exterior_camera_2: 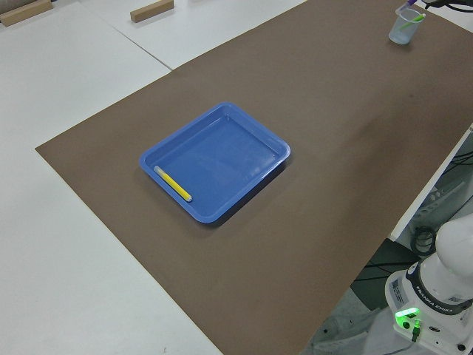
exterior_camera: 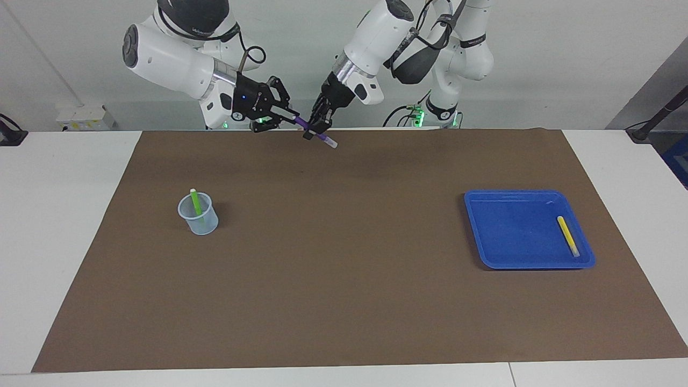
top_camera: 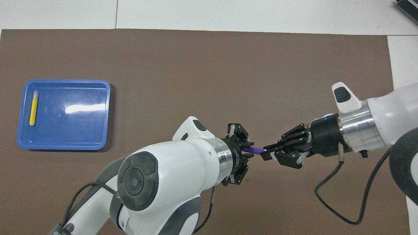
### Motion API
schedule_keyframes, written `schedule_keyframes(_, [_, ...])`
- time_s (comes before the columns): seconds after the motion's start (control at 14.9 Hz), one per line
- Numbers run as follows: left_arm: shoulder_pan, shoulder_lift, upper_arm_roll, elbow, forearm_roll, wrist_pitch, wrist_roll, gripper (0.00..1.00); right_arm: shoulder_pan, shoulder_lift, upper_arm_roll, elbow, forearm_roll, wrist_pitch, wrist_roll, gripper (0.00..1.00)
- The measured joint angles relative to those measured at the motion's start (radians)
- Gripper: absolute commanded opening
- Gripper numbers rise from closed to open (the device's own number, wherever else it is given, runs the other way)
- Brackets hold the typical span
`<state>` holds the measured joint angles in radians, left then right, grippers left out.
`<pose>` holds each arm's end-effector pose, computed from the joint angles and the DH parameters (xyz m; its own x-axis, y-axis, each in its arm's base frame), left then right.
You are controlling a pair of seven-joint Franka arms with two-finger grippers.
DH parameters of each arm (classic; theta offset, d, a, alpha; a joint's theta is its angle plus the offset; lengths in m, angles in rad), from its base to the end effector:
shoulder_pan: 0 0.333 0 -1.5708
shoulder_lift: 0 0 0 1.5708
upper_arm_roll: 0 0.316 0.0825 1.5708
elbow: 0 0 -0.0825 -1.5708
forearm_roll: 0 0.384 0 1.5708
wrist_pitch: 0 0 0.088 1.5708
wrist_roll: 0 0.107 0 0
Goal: Right arm passes pens to left for tray arrangement
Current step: 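Close the left gripper on the purple pen held by the right gripper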
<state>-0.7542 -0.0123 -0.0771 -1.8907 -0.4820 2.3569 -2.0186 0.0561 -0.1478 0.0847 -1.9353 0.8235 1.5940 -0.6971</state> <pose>0.3979 -0.4457 0.5593 0.1484 0.8126 -0.5637 0.9852 -0.0723 0.1551 0.4849 0.1489 0.5654 0.7847 0.5418 0.3012 0.5781 -0.4644 -0.6710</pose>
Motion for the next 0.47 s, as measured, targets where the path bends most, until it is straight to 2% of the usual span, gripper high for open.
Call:
schedule_keyframes(0.13, [0.000,0.001,0.000,0.001,0.001,-0.003,-0.001,0.00,0.000,0.000,0.000,-0.001,0.000,0.004,0.000,0.00])
schedule_keyframes(0.47, [0.000,0.001,-0.002,0.004,0.028,-0.003,-0.002,0.00,0.001,0.000,0.000,-0.001,0.000,0.006,-0.001,0.00])
